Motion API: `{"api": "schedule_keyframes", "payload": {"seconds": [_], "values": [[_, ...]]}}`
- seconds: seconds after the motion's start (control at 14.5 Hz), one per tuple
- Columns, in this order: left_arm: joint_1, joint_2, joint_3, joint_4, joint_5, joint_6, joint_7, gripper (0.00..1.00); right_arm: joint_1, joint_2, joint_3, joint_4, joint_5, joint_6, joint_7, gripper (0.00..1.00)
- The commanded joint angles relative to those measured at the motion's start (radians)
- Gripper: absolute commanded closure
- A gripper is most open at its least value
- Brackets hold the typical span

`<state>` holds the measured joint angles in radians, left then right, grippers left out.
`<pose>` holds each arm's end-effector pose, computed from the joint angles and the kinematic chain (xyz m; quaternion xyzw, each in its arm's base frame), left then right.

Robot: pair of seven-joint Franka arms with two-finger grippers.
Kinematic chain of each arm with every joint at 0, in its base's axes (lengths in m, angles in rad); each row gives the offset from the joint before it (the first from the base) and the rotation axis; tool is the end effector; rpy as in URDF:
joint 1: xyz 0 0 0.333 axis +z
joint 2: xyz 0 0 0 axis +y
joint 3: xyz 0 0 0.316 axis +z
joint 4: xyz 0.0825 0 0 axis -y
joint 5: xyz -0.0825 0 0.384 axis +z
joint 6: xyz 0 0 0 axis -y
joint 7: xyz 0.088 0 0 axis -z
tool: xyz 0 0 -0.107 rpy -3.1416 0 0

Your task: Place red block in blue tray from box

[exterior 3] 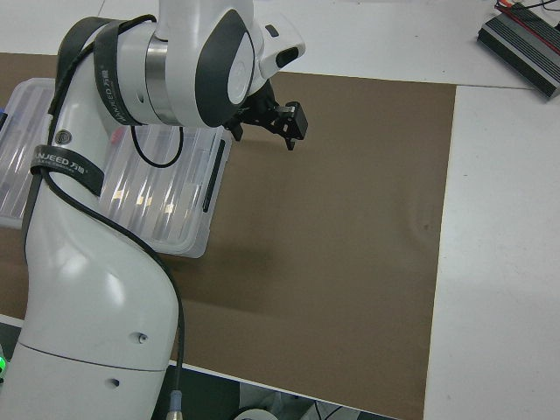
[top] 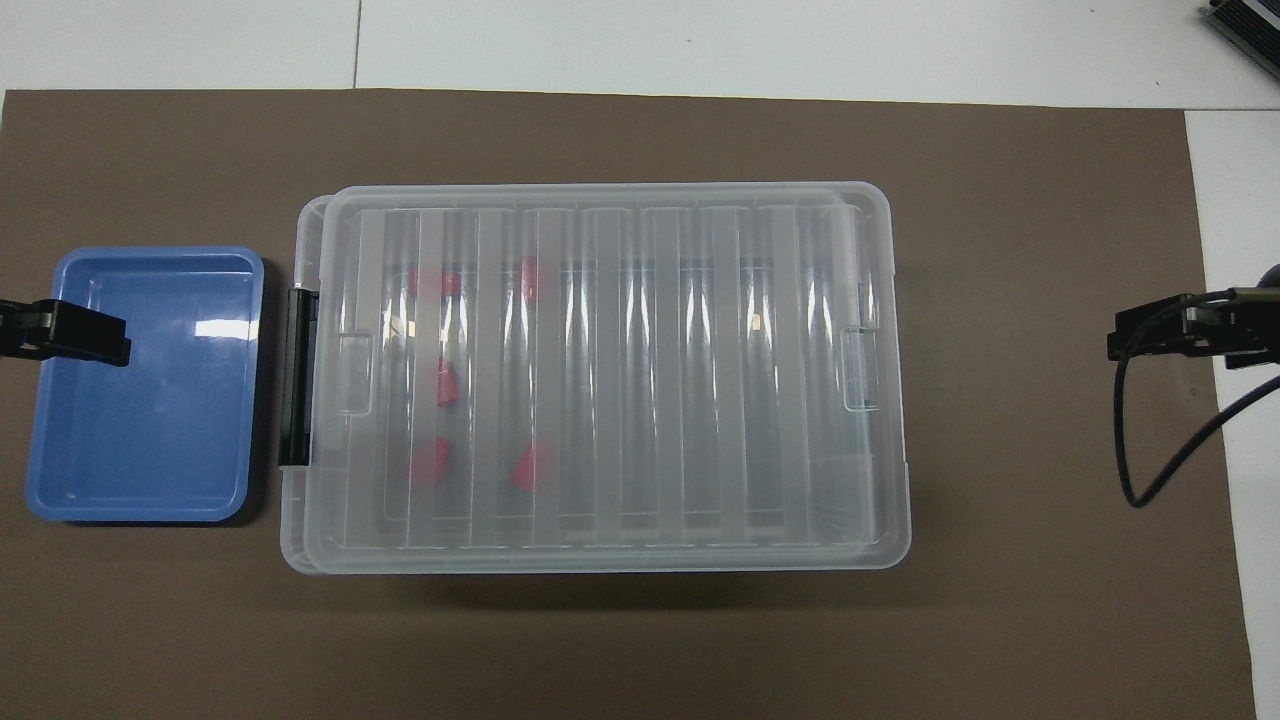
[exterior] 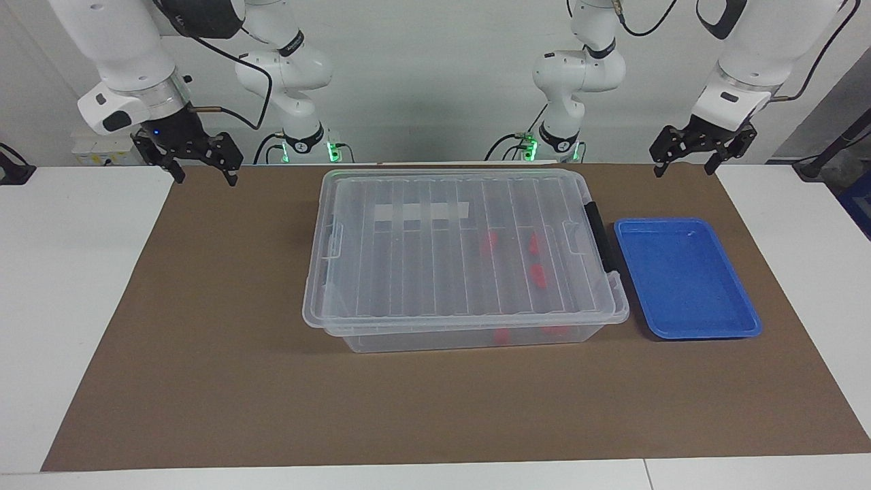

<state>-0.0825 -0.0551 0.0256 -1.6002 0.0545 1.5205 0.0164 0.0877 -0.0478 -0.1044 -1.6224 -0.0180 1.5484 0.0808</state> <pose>0.5316 -0.0238 0.6364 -0.9989 0.0356 0.0118 0.0268 0.5367 -0.0123 0.6242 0.9987 -0.0487 -0.0130 0.0069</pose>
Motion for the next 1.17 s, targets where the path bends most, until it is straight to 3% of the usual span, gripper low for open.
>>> {"api": "schedule_keyframes", "payload": {"seconds": [0.0,0.55,1.1], "values": [[0.007,-0.017,-0.003,-0.012,-0.013,-0.009,-0.010,0.00,-0.005,-0.012,0.000,-0.019,0.020,0.019,-0.013,0.00],[0.006,-0.017,-0.003,-0.012,-0.013,-0.009,-0.010,0.00,0.006,-0.018,0.002,-0.051,0.020,0.079,-0.016,0.00],[0.006,-0.017,-0.003,-0.012,-0.013,-0.009,-0.010,0.00,0.161,0.005,0.003,-0.250,0.052,0.389,0.051,0.00]]}}
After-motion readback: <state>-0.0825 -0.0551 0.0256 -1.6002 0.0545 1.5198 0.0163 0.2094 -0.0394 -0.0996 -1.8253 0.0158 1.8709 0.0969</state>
